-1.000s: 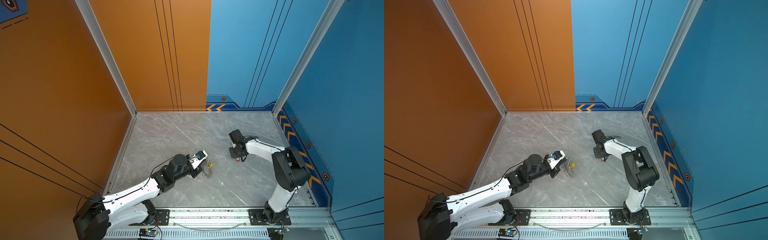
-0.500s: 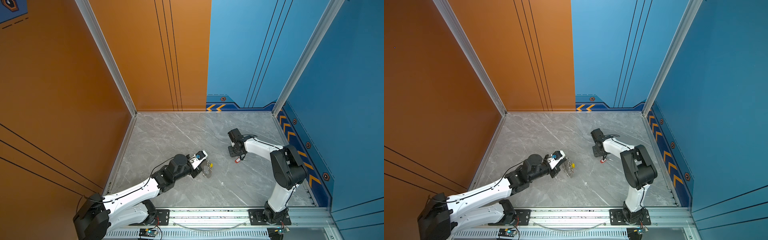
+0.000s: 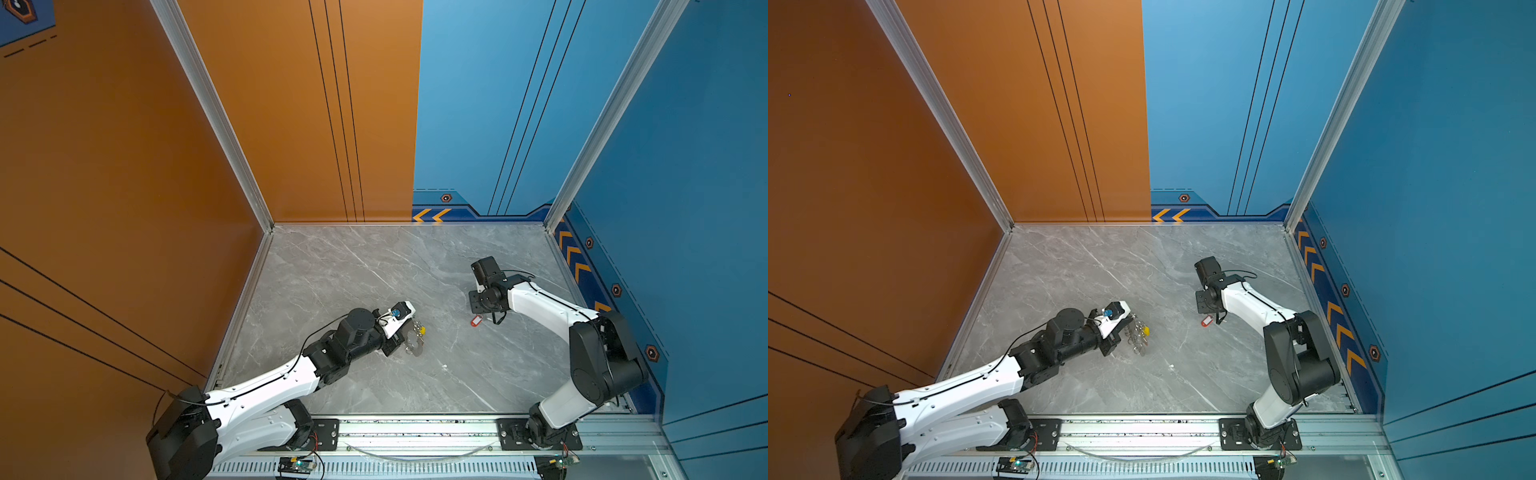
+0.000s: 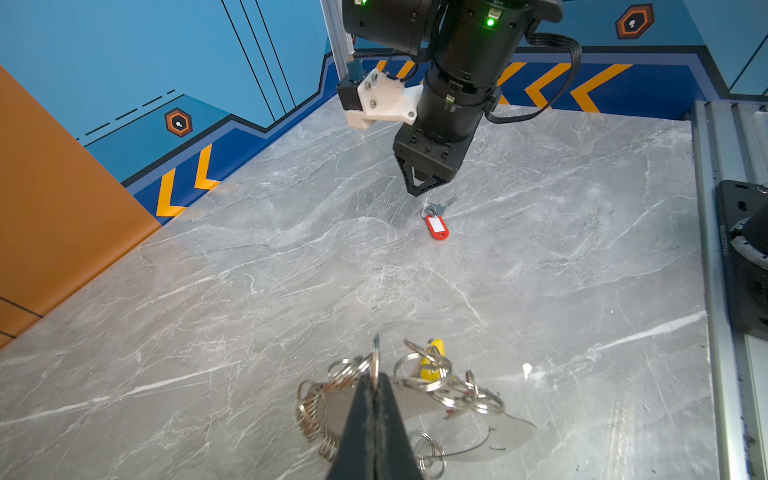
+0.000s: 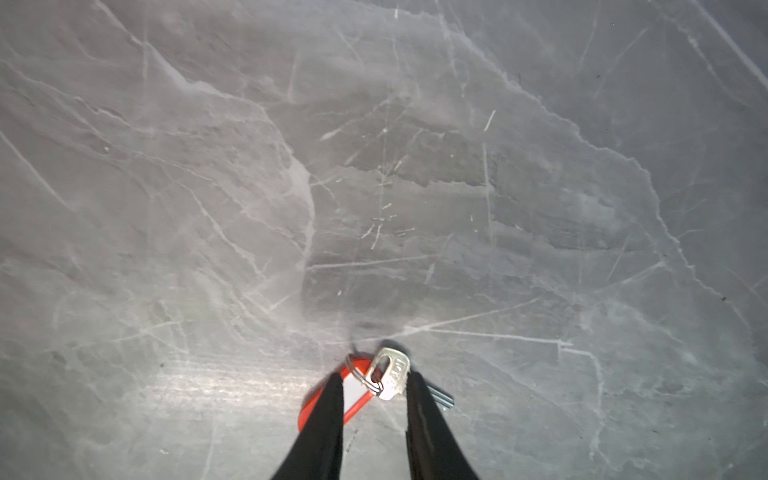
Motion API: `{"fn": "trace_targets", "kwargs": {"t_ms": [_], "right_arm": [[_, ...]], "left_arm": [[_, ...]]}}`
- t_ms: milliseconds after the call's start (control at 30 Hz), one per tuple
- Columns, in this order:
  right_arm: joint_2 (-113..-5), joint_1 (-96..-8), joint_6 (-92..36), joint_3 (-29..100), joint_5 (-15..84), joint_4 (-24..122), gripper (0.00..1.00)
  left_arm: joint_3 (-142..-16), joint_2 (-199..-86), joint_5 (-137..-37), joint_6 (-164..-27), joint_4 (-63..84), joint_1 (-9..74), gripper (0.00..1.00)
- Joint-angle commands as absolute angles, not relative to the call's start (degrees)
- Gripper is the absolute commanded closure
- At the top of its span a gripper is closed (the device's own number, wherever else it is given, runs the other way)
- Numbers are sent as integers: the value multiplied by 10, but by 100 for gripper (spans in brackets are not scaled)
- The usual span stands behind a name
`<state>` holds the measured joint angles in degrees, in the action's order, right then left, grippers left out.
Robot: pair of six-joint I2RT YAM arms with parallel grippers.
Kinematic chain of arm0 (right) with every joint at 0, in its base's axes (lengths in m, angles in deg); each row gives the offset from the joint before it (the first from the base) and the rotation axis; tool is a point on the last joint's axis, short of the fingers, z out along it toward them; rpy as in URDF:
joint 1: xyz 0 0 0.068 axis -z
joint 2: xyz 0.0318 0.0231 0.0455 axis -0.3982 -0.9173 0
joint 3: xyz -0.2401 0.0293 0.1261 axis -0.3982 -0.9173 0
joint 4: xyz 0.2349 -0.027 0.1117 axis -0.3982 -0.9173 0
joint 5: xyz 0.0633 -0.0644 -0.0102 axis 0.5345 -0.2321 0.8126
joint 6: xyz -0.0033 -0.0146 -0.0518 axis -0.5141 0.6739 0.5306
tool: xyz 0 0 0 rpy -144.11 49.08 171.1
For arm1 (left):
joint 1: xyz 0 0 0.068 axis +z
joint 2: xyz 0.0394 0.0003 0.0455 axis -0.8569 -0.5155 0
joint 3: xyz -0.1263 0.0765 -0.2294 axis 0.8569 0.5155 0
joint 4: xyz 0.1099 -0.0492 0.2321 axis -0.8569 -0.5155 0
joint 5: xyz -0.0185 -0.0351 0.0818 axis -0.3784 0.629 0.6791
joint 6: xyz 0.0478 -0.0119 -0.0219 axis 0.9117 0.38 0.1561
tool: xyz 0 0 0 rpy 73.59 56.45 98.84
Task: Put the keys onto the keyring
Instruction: 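Close the right gripper on the key's metal ring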
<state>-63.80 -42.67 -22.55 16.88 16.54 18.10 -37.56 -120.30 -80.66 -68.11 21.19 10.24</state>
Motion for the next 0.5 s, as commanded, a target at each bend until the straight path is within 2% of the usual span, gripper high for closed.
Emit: {"fn": "trace_targets", "kwargs": {"t_ms": [0,300,467], "right_arm": [[-638,-424,-237,151,191,162,69],[-680,-420,-233,170,215,172,69],[-702,-424,-237,182,214,171,73]], "left_arm": [[-377,-1202,-795,-680,233,98,100],[-378,-1204,-796,-680,232,97,100],[-378,-1202,-793,-679,231,97,100]]}}
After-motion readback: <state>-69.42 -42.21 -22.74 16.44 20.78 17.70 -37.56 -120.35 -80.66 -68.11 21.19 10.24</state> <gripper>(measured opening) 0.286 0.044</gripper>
